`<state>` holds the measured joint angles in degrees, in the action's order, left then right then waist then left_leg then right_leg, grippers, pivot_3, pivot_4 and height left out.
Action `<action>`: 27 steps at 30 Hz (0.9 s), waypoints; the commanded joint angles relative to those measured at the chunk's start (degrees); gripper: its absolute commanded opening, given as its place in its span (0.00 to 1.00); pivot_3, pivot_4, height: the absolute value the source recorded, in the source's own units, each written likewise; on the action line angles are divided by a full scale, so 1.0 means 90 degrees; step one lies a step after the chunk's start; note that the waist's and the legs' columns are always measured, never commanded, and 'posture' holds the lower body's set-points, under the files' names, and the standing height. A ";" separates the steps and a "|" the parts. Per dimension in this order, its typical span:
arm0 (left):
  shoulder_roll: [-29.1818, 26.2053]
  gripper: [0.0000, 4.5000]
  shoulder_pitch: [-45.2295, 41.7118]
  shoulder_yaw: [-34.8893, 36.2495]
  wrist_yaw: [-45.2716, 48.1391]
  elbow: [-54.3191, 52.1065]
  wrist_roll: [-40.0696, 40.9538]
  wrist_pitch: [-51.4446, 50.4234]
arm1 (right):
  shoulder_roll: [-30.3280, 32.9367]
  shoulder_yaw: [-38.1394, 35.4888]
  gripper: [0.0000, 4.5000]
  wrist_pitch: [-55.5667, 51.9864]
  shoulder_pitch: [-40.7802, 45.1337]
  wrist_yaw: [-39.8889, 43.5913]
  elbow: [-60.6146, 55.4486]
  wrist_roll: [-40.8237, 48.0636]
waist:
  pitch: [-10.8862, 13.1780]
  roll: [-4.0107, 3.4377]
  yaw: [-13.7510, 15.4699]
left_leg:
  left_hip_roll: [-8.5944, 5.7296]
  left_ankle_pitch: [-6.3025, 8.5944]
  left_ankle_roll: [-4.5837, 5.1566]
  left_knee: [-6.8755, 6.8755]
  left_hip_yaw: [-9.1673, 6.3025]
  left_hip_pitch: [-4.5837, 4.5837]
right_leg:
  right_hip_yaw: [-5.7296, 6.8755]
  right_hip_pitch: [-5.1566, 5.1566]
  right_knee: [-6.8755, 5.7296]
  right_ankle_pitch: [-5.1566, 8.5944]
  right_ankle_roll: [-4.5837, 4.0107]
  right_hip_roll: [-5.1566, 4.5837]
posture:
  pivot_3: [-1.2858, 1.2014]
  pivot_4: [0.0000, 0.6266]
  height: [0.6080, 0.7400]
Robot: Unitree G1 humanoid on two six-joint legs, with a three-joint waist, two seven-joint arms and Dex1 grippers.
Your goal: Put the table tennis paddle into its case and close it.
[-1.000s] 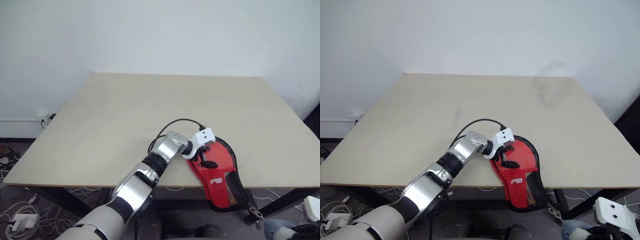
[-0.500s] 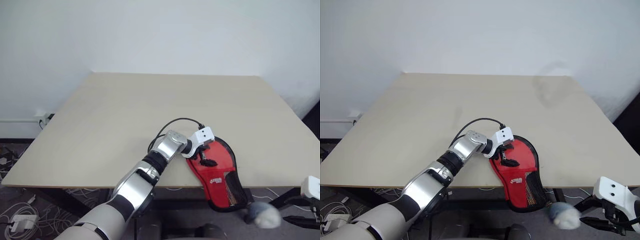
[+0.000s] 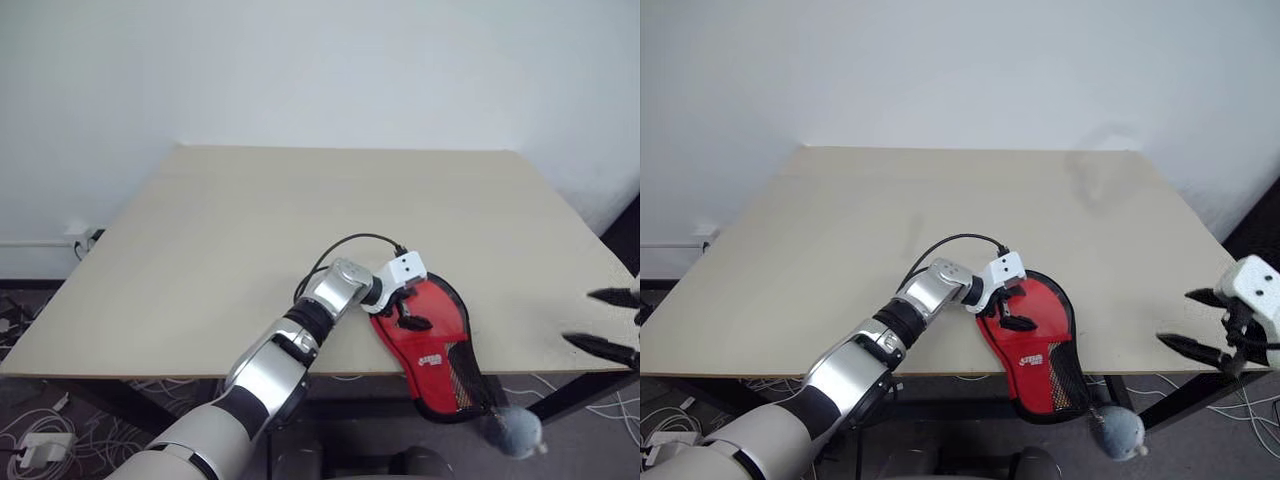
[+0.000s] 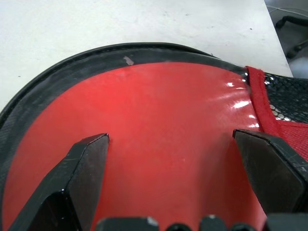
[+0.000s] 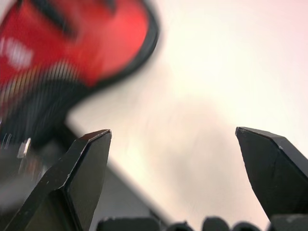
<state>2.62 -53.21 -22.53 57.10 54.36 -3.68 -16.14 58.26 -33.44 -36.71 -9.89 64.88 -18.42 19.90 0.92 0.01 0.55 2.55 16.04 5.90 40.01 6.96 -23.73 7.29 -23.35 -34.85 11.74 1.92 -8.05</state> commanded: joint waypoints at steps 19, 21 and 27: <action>-0.4868 1.00 0.1736 0.1585 0.3082 -0.4667 0.1737 -0.1421 | -0.1448 0.2718 0.99 -0.0013 0.2712 -0.1168 0.1054 0.0574 | 0.0162 -0.0056 -0.0075 | -0.0014 -0.0028 -0.0053 0.0022 0.0036 -0.0096 | -0.0021 -0.0124 -0.0050 -0.0025 0.0016 0.0011 | 0.52 0.00 0.88; -0.5275 1.00 0.2371 0.1705 0.2993 -0.5316 0.1790 -0.1570 | -0.1556 0.2910 0.99 0.0153 0.2916 -0.1148 0.1301 0.0515 | 0.0163 -0.0056 -0.0079 | -0.0013 -0.0028 -0.0052 0.0024 0.0038 -0.0092 | -0.0025 -0.0121 -0.0050 -0.0032 0.0012 0.0009 | 0.52 0.00 0.88; -0.5843 1.00 0.3827 0.2191 0.2470 -0.6555 0.2156 -0.2155 | -0.1759 0.3262 0.99 0.0472 0.3221 -0.1053 0.1707 0.0393 | 0.0178 -0.0053 -0.0061 | -0.0005 -0.0037 -0.0068 0.0027 0.0040 -0.0094 | -0.0029 -0.0141 -0.0086 -0.0033 0.0006 0.0012 | 0.52 0.00 0.88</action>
